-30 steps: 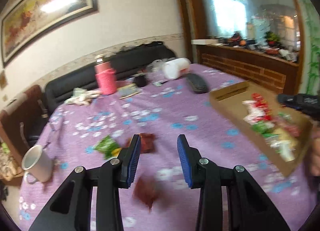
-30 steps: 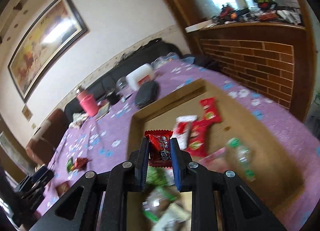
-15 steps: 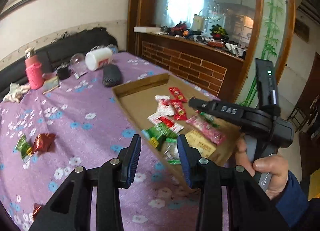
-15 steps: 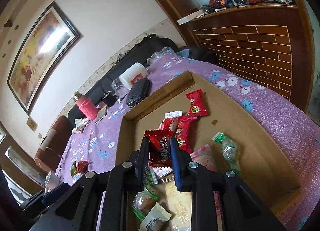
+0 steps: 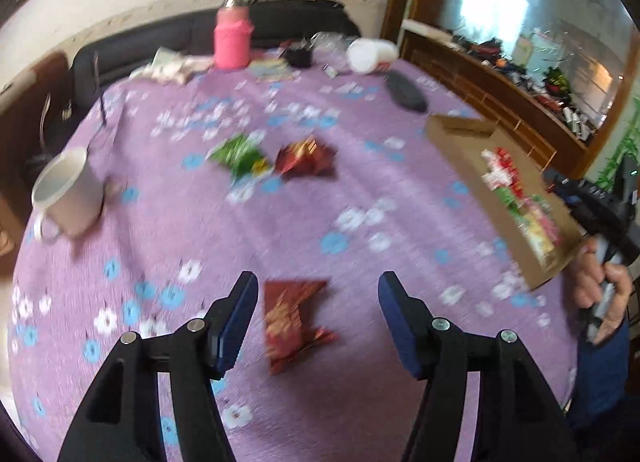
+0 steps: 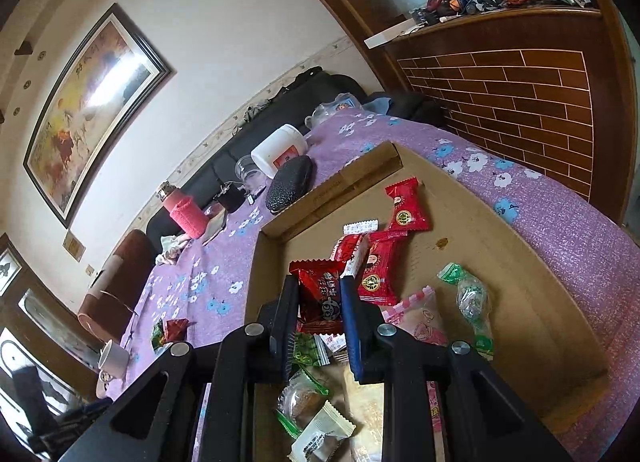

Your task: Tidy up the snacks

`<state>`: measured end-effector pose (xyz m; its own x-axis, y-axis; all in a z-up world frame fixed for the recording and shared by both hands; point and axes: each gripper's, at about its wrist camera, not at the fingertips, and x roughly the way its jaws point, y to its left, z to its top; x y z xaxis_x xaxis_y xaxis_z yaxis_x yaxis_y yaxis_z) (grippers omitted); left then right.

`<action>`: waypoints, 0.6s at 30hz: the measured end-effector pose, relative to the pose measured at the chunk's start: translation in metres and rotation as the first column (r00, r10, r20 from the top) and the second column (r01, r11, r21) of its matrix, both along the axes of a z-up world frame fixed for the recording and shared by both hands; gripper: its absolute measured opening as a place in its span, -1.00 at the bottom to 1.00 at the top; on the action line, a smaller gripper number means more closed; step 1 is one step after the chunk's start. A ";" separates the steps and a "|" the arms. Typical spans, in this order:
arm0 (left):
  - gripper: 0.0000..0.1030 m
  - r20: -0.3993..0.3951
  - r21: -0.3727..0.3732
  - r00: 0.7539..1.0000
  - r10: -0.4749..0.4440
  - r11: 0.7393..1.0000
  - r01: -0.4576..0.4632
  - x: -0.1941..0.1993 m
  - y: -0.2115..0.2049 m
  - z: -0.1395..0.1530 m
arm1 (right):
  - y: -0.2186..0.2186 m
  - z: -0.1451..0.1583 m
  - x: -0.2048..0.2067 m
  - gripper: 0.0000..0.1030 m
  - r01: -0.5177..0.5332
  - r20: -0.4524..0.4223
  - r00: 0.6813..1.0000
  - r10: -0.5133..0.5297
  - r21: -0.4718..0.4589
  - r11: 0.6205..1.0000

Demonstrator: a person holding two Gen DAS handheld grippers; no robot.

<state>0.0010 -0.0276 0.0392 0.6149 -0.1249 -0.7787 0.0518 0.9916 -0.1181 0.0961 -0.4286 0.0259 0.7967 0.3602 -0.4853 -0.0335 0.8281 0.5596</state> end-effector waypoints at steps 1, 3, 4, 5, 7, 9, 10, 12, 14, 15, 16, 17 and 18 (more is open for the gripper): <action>0.20 -0.016 -0.005 1.000 0.006 1.000 -0.006 0.000 0.003 -0.006 | 0.000 0.000 0.000 -0.57 0.001 -0.001 1.000 -0.001 -0.004 1.000; 0.20 -0.047 -0.015 0.999 0.001 1.000 -0.002 0.005 0.001 -0.019 | 0.001 0.000 -0.001 -0.57 0.008 0.000 1.000 -0.008 -0.013 1.000; 0.20 -0.057 0.002 0.998 0.010 1.000 -0.010 0.007 0.000 -0.024 | 0.001 0.001 -0.001 -0.57 0.011 0.001 1.000 -0.011 -0.016 1.000; 0.18 -0.070 0.031 0.997 0.028 0.999 -0.026 0.009 -0.002 -0.031 | 0.002 0.001 -0.002 -0.57 0.015 0.003 1.000 -0.015 -0.021 1.000; -0.19 -0.096 0.050 0.994 0.051 0.998 -0.047 0.012 -0.003 -0.041 | 0.003 0.002 -0.002 -0.57 0.019 0.005 1.000 -0.019 -0.027 0.999; -0.23 -0.084 0.048 0.994 0.066 0.997 -0.062 0.010 -0.001 -0.041 | 0.003 0.002 -0.002 -0.57 0.020 0.006 1.000 -0.020 -0.030 0.999; -0.26 -0.081 0.068 0.994 0.071 0.996 -0.066 0.009 -0.002 -0.041 | 0.003 0.002 -0.002 -0.57 0.020 0.005 1.000 -0.020 -0.030 0.999; -0.33 -0.070 0.084 0.994 0.082 0.994 -0.076 0.009 -0.005 -0.039 | 0.003 0.002 -0.002 -0.57 0.022 0.005 1.000 -0.022 -0.029 0.999; -0.43 -0.062 0.053 0.996 0.061 0.997 -0.058 0.011 -0.011 -0.032 | 0.001 0.002 -0.003 -0.57 0.030 0.005 1.000 -0.030 -0.025 0.999; -0.53 -0.057 0.039 0.997 0.046 0.998 -0.044 0.013 -0.015 -0.028 | 0.000 0.002 -0.002 -0.57 0.034 0.003 0.999 -0.034 -0.020 0.999; -0.59 -0.052 0.026 0.998 0.028 0.999 -0.026 0.015 -0.021 -0.024 | -0.001 0.001 -0.002 -0.57 0.036 -0.001 0.999 -0.036 -0.015 0.999; -0.64 -0.041 0.010 0.999 -0.010 1.000 0.011 0.018 -0.032 -0.019 | -0.001 0.000 -0.001 -0.57 0.036 -0.007 0.999 -0.036 -0.012 0.999; -0.70 -0.035 0.003 0.999 -0.038 0.999 0.038 0.019 -0.041 -0.014 | -0.002 0.000 -0.001 -0.57 0.037 -0.010 0.999 -0.037 -0.011 0.999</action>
<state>0.0201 -0.0688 0.0247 0.5825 -0.1448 -0.7998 0.0850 0.9895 -0.1172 0.0947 -0.4309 0.0255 0.8043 0.3255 -0.4972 0.0027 0.8346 0.5508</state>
